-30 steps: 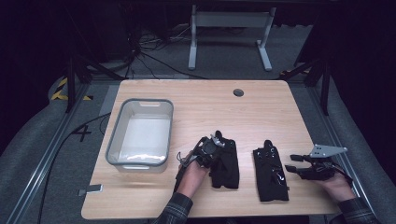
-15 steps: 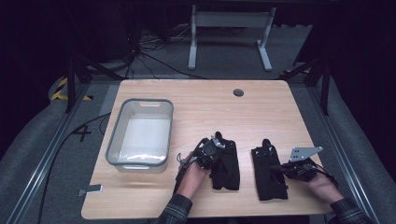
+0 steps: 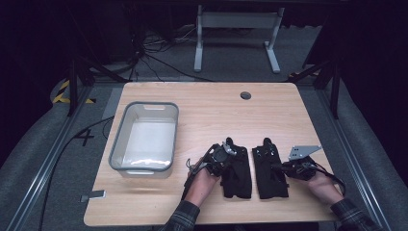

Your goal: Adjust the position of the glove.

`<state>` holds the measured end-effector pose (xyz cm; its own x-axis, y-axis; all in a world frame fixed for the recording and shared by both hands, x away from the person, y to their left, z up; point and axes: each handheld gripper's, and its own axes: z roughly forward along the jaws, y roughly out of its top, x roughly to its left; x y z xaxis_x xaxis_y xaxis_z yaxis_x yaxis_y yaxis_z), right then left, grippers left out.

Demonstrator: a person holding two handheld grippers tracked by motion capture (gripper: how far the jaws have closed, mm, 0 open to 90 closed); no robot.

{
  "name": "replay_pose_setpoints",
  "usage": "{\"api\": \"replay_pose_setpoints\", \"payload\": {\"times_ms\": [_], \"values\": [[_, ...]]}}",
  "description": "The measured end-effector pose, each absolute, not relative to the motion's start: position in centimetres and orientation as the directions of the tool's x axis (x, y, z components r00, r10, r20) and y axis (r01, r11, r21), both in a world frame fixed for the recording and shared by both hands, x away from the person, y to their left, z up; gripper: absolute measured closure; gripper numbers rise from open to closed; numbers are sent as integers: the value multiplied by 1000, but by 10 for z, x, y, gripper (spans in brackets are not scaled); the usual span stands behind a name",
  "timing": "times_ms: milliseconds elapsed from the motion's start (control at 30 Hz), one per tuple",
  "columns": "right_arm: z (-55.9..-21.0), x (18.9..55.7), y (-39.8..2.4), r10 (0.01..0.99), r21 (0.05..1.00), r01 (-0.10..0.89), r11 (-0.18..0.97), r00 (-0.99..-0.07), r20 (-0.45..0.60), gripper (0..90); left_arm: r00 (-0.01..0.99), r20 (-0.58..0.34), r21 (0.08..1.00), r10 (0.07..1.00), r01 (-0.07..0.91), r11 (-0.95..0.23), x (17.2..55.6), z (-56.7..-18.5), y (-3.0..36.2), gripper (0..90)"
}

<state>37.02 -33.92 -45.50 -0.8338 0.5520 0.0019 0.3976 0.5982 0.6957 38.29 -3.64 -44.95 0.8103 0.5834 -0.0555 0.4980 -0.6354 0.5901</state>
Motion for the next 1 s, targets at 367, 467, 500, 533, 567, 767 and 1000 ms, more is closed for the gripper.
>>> {"api": "replay_pose_setpoints", "payload": {"times_ms": [367, 467, 500, 533, 567, 767, 1000], "values": [[-454, 371, -334, 535, 690, 383, 614, -845, -7, 900, 784, -88, 610, 614, 530, -589, 386, -451, -39, 899], [-454, 370, -334, 534, 691, 383, 613, -845, -6, 900, 782, -88, 615, 617, 530, -584, 386, -451, -40, 898], [-454, 370, -334, 534, 691, 383, 613, -845, -5, 900, 782, -88, 615, 617, 530, -584, 386, -451, -40, 897], [-454, 370, -334, 534, 691, 383, 613, -845, -5, 900, 781, -90, 616, 618, 531, -581, 387, -452, -40, 897], [-454, 370, -335, 535, 694, 383, 610, -845, -4, 900, 783, -97, 619, 615, 531, -579, 387, -451, -40, 896], [-448, 366, -343, 534, 721, 377, 582, -846, 12, 863, 773, -113, 644, 624, 535, -547, 382, -443, -29, 733], [-447, 360, -349, 528, 724, 371, 581, -849, 12, 856, 749, -139, 637, 647, 568, -521, 375, -444, -19, 582]]}}
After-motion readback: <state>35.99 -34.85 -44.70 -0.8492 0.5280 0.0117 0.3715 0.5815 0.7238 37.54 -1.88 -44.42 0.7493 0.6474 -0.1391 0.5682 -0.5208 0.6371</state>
